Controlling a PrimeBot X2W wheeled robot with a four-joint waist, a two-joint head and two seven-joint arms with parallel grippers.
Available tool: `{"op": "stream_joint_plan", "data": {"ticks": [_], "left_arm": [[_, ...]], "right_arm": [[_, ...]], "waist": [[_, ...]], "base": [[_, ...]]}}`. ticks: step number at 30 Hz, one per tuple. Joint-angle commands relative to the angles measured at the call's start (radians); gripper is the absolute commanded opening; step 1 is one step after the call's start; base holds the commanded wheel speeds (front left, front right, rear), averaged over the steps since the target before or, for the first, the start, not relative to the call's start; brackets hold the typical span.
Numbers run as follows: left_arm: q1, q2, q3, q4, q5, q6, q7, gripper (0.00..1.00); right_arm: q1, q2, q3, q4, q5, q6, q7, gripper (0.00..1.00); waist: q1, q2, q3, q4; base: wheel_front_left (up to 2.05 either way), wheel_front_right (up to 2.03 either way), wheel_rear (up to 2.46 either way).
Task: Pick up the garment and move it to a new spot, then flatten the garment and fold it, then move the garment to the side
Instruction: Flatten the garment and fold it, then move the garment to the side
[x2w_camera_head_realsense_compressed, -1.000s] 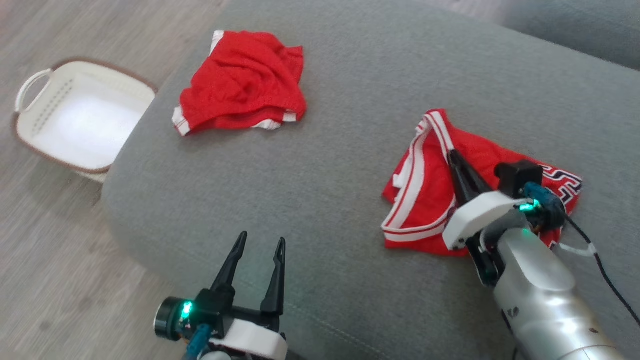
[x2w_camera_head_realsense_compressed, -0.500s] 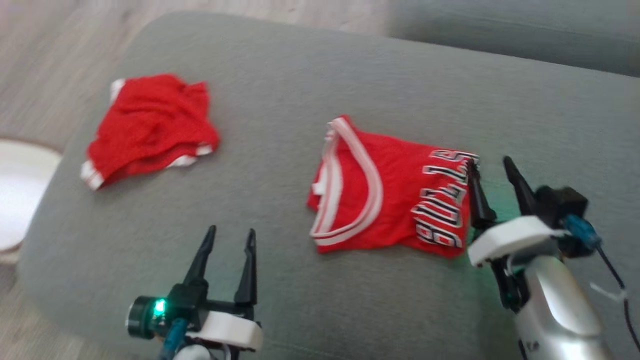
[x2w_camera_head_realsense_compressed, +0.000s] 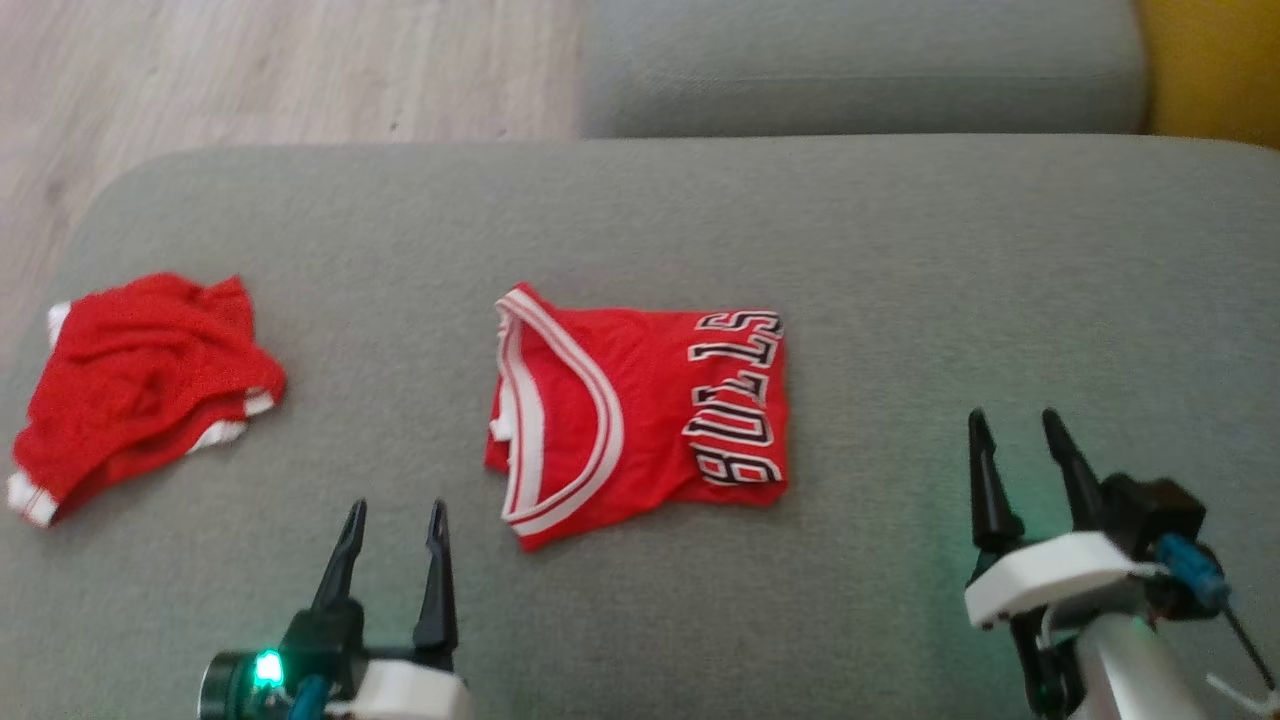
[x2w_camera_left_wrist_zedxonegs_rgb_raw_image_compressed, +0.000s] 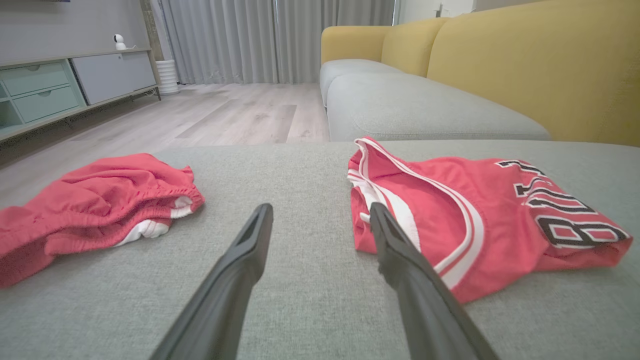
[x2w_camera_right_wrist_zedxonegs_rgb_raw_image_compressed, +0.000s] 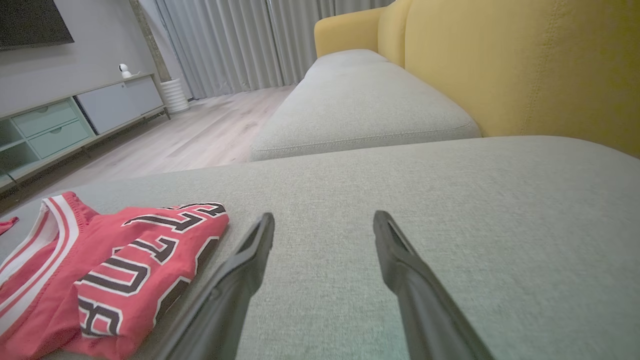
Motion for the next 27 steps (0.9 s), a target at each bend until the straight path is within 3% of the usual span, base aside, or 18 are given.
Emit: {"op": "stream_joint_plan", "data": {"ticks": [1, 8, 15, 22, 27], "left_arm": [[-0.010, 0.002, 0.045, -0.026, 0.011, 0.000, -0.005, 1.00], [0.032, 0.002, 0.084, -0.027, 0.007, 0.008, -0.005, 1.00], [0.040, 0.002, 0.087, -0.026, 0.006, 0.008, -0.005, 1.00], [0.016, 0.002, 0.065, -0.035, 0.011, -0.003, -0.005, 1.00], [-0.030, 0.002, 0.003, -0.037, 0.008, -0.022, -0.005, 1.00]], "right_arm": [[-0.008, 0.001, 0.033, -0.042, 0.001, 0.004, -0.007, 1.00], [0.027, 0.001, 0.046, -0.046, 0.025, 0.004, -0.007, 1.00], [0.031, 0.001, 0.054, -0.057, 0.029, 0.004, -0.007, 1.00], [-0.020, 0.001, 0.151, -0.003, 0.082, 0.004, -0.007, 1.00], [-0.171, 0.001, 0.249, 0.138, 0.189, 0.004, -0.007, 1.00]], "waist": [[0.0001, 0.0000, -0.025, -0.031], [0.0001, 0.0000, -0.041, -0.066], [0.0001, 0.0000, -0.039, -0.059], [0.0001, 0.0000, 0.000, -0.012], [0.0001, 0.0000, 0.070, 0.080]], "base": [[0.00, 0.00, 0.00], [0.00, 0.00, 0.00], [0.00, 0.00, 0.00], [0.00, 0.00, 0.00], [0.00, 0.00, 0.00]]}}
